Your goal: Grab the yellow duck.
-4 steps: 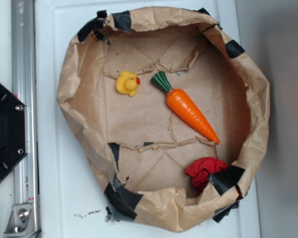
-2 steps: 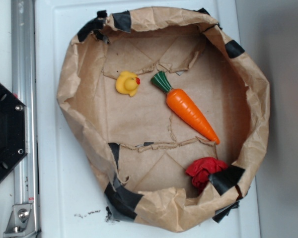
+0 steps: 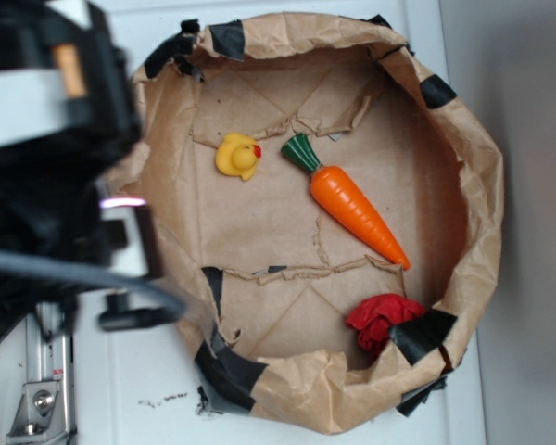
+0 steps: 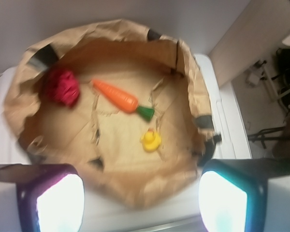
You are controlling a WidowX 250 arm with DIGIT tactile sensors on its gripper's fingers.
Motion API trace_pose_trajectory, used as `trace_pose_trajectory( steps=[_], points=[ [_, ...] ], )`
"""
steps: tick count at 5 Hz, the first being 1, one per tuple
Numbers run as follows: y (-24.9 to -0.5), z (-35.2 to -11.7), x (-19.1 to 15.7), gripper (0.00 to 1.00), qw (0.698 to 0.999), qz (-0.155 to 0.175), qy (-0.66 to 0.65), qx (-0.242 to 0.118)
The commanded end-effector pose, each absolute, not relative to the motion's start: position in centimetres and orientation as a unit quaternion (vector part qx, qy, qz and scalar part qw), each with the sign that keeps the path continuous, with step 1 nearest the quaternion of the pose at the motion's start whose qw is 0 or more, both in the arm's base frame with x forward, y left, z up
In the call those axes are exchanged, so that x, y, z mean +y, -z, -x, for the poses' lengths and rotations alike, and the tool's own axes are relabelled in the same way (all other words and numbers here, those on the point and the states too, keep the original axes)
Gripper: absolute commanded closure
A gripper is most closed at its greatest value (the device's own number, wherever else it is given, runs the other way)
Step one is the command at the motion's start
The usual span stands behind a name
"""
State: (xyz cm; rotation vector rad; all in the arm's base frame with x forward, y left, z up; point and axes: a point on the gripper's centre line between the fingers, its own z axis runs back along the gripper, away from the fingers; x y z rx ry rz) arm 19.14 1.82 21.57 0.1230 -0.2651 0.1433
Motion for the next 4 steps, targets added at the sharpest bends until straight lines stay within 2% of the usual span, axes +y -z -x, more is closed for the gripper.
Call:
trace_pose_trajectory(
  steps=[1, 2, 3, 4],
  points=[
    [-12.8, -23.4, 3.2, 0.00, 0.995, -0.032, -0.039, -0.087],
    [-9.6, -23.9, 3.5, 0.00, 0.997, -0.031, 0.013, -0.075],
    [-7.6, -23.9, 4.7, 0.00, 0.995, -0.029, 0.070, -0.069],
    [-6.6, -22.8, 5.8, 0.00, 0.992, -0.033, 0.119, -0.027]
  ],
)
